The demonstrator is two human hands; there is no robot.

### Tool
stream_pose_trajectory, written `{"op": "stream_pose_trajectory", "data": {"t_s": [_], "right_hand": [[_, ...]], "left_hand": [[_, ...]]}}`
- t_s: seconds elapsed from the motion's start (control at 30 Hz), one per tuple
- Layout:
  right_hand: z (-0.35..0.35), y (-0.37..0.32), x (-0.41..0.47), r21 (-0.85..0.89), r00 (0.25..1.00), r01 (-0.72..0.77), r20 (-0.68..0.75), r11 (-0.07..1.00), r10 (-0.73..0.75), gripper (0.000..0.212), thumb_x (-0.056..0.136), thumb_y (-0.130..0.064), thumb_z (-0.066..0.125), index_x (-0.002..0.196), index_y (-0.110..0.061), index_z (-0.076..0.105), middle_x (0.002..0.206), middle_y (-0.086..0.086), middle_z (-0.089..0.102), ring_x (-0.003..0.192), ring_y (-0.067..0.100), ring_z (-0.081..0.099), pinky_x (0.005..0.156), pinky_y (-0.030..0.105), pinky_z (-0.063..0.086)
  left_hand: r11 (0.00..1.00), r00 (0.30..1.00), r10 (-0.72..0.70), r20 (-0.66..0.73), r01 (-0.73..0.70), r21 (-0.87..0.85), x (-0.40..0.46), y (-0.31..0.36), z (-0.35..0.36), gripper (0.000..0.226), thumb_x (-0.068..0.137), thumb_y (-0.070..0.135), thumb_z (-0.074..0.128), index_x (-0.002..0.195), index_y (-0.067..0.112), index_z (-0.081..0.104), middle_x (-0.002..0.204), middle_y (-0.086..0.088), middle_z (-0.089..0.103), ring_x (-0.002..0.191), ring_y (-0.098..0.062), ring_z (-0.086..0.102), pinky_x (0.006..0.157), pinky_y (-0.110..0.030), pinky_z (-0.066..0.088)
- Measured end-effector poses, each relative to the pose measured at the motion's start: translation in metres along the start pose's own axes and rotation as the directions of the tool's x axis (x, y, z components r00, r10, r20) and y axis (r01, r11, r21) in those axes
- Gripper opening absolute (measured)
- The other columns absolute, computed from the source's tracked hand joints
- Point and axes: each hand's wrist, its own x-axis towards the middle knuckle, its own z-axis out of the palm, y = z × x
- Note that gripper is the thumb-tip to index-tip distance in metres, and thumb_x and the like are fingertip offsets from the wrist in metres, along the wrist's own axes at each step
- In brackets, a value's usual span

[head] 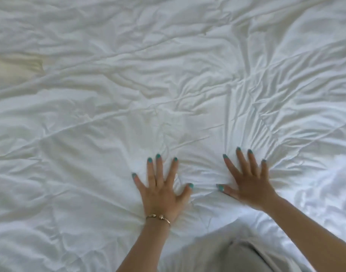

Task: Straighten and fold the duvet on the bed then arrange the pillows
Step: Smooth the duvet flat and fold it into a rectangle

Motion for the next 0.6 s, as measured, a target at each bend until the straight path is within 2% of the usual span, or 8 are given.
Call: {"op": "stream_pose_trajectory", "data": {"t_s": [0.07,0.2,0.4,0.6], "right_hand": [[0.003,-0.005,0.000,-0.081,0.998,-0.026,0.057,0.996,0.031,0.091,0.059,-0.093,-0.007,0.124,-0.045,-0.050,0.134,-0.005,-0.058,0.134,0.029,-0.043,0.111,0.061,-0.014],[-0.003,-0.021,0.025,-0.166,0.984,-0.102,0.127,0.981,0.124,0.098,0.076,-0.086,0.018,0.114,-0.034,-0.054,0.128,0.006,-0.061,0.132,0.040,-0.043,0.107,0.068,-0.014],[-0.009,-0.027,0.024,-0.122,0.960,-0.145,0.221,0.982,0.170,0.098,0.078,-0.085,0.019,0.112,-0.029,-0.055,0.119,0.009,-0.066,0.120,0.040,-0.051,0.103,0.069,-0.018],[-0.006,-0.023,0.038,-0.108,0.950,-0.101,0.286,0.989,0.128,0.102,0.076,-0.087,0.022,0.107,-0.030,-0.057,0.109,0.008,-0.071,0.107,0.041,-0.058,0.099,0.068,-0.022]], "left_hand": [[1.000,1.000,-0.014,0.006,0.014,0.012,0.012,0.001,0.003,0.083,0.076,0.076,0.038,0.150,0.041,0.022,0.162,-0.005,0.010,0.149,-0.030,0.006,0.108,-0.071,0.003],[1.000,0.999,-0.020,0.025,0.020,0.003,0.018,0.000,0.016,0.084,0.077,0.074,0.034,0.151,0.040,0.012,0.162,-0.005,0.010,0.148,-0.031,0.006,0.108,-0.069,0.001],[1.000,1.000,0.007,-0.021,-0.007,0.010,0.019,-0.003,0.025,0.085,0.077,0.072,0.035,0.151,0.036,0.014,0.160,-0.008,0.014,0.147,-0.033,0.010,0.108,-0.069,0.001],[0.997,0.991,0.027,-0.128,-0.017,0.078,0.028,-0.007,0.042,0.084,0.080,0.072,0.033,0.152,0.034,0.014,0.157,-0.011,0.017,0.146,-0.036,0.013,0.107,-0.070,0.003]]}}
